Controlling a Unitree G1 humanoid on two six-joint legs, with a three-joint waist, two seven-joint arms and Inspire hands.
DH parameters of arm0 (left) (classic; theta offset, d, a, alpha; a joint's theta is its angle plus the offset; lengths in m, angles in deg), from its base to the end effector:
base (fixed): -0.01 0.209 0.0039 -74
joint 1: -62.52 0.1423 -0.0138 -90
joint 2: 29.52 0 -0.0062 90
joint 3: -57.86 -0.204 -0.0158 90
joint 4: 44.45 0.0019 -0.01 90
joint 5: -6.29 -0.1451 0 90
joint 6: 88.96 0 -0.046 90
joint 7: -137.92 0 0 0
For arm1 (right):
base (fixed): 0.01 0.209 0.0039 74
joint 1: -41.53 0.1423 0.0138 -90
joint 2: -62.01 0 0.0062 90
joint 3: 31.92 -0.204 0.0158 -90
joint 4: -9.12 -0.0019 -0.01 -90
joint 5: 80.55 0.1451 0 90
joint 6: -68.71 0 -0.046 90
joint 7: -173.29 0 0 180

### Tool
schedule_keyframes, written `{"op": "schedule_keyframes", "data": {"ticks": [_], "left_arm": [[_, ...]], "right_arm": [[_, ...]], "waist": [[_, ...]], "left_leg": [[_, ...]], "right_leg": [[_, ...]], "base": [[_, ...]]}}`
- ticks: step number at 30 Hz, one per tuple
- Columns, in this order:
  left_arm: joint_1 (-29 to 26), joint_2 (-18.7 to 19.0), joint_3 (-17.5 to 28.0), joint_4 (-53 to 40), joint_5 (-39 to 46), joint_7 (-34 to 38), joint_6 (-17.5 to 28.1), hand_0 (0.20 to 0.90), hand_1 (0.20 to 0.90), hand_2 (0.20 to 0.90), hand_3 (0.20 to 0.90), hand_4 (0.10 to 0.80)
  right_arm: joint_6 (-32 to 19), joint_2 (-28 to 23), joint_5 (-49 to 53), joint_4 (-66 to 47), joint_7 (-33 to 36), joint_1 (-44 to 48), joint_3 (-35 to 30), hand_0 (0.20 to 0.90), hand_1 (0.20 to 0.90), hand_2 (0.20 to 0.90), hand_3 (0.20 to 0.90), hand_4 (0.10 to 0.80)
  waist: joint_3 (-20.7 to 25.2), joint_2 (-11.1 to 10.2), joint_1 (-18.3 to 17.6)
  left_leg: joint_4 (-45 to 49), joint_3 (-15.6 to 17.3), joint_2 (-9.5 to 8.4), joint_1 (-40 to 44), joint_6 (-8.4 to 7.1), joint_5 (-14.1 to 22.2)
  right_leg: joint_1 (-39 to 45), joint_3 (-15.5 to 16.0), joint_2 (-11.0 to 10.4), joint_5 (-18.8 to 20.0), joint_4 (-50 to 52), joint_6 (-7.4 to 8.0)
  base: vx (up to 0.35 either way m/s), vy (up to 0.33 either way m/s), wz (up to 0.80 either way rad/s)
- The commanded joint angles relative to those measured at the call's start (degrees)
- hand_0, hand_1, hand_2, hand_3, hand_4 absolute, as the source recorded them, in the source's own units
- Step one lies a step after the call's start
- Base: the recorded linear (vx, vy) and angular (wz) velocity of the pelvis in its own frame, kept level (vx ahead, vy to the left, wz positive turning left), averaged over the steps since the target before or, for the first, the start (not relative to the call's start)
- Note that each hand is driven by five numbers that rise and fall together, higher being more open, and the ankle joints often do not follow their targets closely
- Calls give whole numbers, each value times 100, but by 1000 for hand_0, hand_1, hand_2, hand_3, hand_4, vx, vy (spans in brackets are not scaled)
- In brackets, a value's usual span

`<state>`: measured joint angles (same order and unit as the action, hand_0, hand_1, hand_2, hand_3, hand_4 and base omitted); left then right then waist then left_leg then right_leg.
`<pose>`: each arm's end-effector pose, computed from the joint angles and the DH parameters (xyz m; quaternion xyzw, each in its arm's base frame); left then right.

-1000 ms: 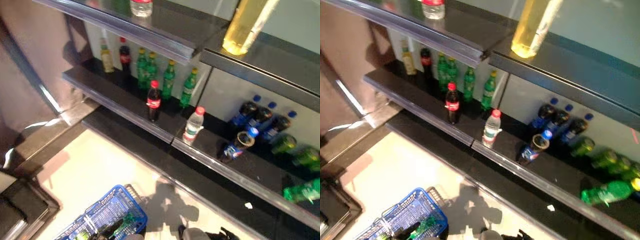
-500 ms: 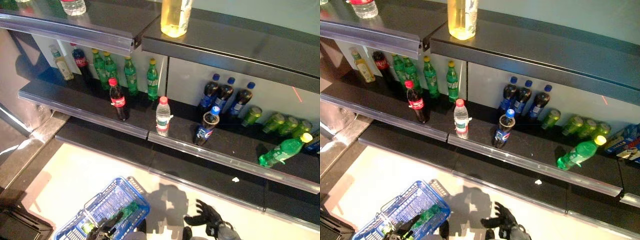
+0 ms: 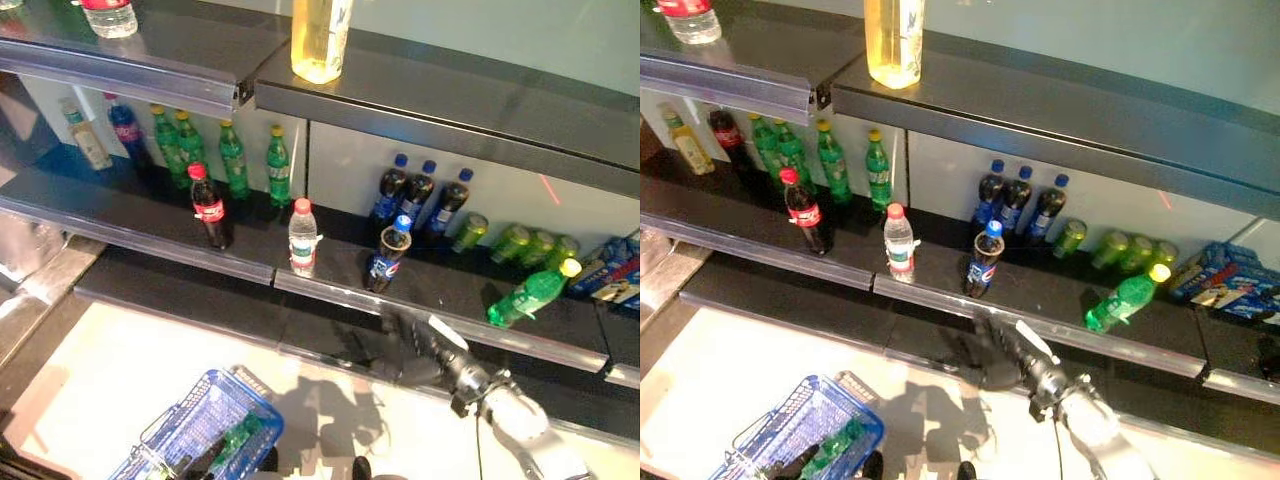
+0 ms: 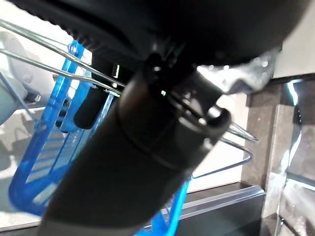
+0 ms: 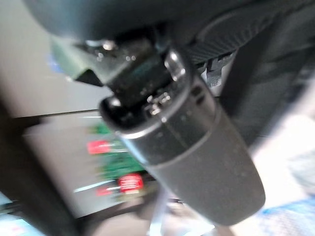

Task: Pick up the drink and place into the basket.

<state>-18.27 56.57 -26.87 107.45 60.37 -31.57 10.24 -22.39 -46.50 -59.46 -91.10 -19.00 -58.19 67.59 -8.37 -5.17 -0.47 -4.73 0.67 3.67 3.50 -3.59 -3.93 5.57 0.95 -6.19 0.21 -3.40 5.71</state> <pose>0.0397 0.2448 -0.1371 -0.2455 0.4240 0.4495 0.7469 0.1717 -0.2297 0.0426 -0.0948 0.0439 0.2062 0.9729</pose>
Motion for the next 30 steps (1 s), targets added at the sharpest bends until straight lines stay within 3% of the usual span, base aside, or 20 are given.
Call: {"op": "schedule_keyframes", "data": {"ticks": [1, 7, 9, 17, 23, 30], "left_arm": [[-34, 188, 144, -221, -347, -271, 439, 300, 300, 300, 200, 100], [15, -71, 9, -275, -586, -248, 485, 300, 300, 300, 200, 100], [11, -173, -99, -334, -618, -154, 494, 300, 300, 300, 200, 100], [-48, -215, -615, -542, -479, -13, 591, 300, 300, 300, 200, 100], [-604, -115, -958, -660, -161, 224, 653, 300, 300, 300, 200, 100], [-747, -122, -1083, -752, -34, 86, 841, 300, 300, 300, 200, 100]], "right_arm": [[-866, -298, 400, -978, 338, 447, -526, 900, 900, 900, 900, 800], [-1406, 88, 233, -1279, 1657, 530, -889, 900, 900, 900, 900, 800], [-1332, 289, 97, -1141, 2369, 629, -774, 900, 900, 900, 900, 800], [-1450, 769, -163, -442, 3728, 1086, -164, 900, 900, 900, 900, 800], [-1625, 1082, -256, 466, 4328, 2152, 304, 900, 900, 900, 900, 800], [-1536, 1189, -692, 1111, 5301, 2702, 293, 900, 900, 900, 900, 800]], "waist": [[153, -21, -13], [193, 70, -49], [161, 107, -17], [-138, 255, 207], [-987, 413, 398], [-1476, 511, 481]], "left_leg": [[634, 28, 56, -74, 58, 528], [688, 87, 102, -24, 71, 611], [772, 87, 116, -50, 69, 624], [1181, -116, 11, -403, 80, 629], [1607, -347, -198, -1129, 102, 497], [2064, -410, -354, -1637, 136, 503]], "right_leg": [[-295, 115, -242, 64, 583, 162], [-272, 102, -244, -1, 603, 146], [-266, 136, -237, -33, 642, 113], [-432, 357, -232, -164, 1006, -25], [-1005, 544, -263, -224, 1507, -185], [-1382, 614, -291, -297, 1897, -300]], "base": [[33, 18, -6], [4, 2, -1], [0, 0, 0], [-2, 11, 2], [-198, 41, 17], [-44, 33, 10]]}}
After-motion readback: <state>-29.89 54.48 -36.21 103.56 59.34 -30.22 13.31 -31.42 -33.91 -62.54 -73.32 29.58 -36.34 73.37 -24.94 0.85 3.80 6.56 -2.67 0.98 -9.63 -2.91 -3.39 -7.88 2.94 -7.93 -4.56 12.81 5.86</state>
